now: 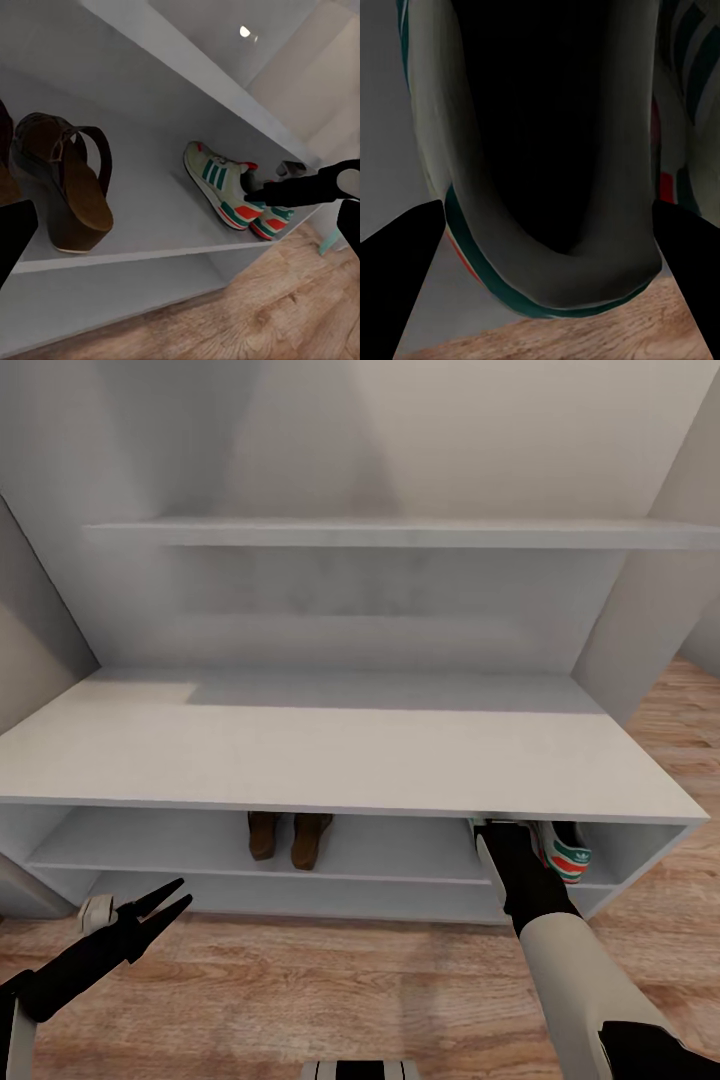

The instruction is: Pick up the two gym shoes and the two sandals from the corridor floor and place them onto the hallstand (shoe rack) in the corridor, making sure they are on the rack and not on the floor. Arrange them so the two gym shoes are next to each other and the two sandals are next to each other.

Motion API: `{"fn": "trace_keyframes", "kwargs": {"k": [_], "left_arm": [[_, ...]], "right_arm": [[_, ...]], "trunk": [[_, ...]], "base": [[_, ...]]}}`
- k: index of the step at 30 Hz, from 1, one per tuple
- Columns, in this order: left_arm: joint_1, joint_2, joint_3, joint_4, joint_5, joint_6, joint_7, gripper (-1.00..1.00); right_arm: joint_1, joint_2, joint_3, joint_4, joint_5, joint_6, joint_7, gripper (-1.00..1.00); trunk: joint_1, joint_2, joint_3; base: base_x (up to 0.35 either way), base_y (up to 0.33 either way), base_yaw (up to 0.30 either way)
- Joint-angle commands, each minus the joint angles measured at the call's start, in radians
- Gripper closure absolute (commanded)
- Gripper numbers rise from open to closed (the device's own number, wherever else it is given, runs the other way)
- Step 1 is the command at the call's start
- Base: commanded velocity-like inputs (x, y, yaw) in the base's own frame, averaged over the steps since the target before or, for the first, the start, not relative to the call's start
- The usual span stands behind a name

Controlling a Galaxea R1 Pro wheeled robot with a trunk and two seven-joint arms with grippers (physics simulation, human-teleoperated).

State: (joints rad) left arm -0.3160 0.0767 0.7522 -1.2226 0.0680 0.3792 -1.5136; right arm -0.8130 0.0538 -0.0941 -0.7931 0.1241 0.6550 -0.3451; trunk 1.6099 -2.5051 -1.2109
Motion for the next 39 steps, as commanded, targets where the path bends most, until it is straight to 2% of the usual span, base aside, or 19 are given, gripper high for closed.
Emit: {"fn": "trace_keyframes", "kwargs": {"k": [1, 12, 13, 33, 39], "left_arm": [[0.000, 0.000, 0.000, 0.000, 0.000, 0.000, 0.000, -1.00], [0.000, 0.000, 0.001, 0.000, 0.001, 0.000, 0.000, -1.00], [0.000, 0.000, 0.001, 0.000, 0.001, 0.000, 0.000, -1.00], [0.000, 0.000, 0.001, 0.000, 0.001, 0.000, 0.000, -1.00], [0.000, 0.000, 0.001, 0.000, 0.001, 0.000, 0.000, -1.00]], "right_arm": [[0.000, 0.000, 0.000, 0.000, 0.000, 0.000, 0.000, 1.00], [0.000, 0.000, 0.000, 0.000, 0.000, 0.000, 0.000, 1.00], [0.000, 0.000, 0.000, 0.000, 0.000, 0.000, 0.000, -1.00], [0.000, 0.000, 0.001, 0.000, 0.002, 0.000, 0.000, -1.00], [0.000, 0.000, 0.001, 0.000, 0.001, 0.000, 0.000, -1.00]], "trunk": [[0.000, 0.000, 0.000], [0.000, 0.000, 0.000], [0.000, 0.000, 0.000], [0.000, 0.000, 0.000], [0.000, 0.000, 0.000]], "base": [[0.000, 0.000, 0.000], [0.000, -0.054, 0.000], [0.000, -0.027, 0.000], [-0.002, -0.002, 0.000], [-0.168, 0.000, 0.000]]}}
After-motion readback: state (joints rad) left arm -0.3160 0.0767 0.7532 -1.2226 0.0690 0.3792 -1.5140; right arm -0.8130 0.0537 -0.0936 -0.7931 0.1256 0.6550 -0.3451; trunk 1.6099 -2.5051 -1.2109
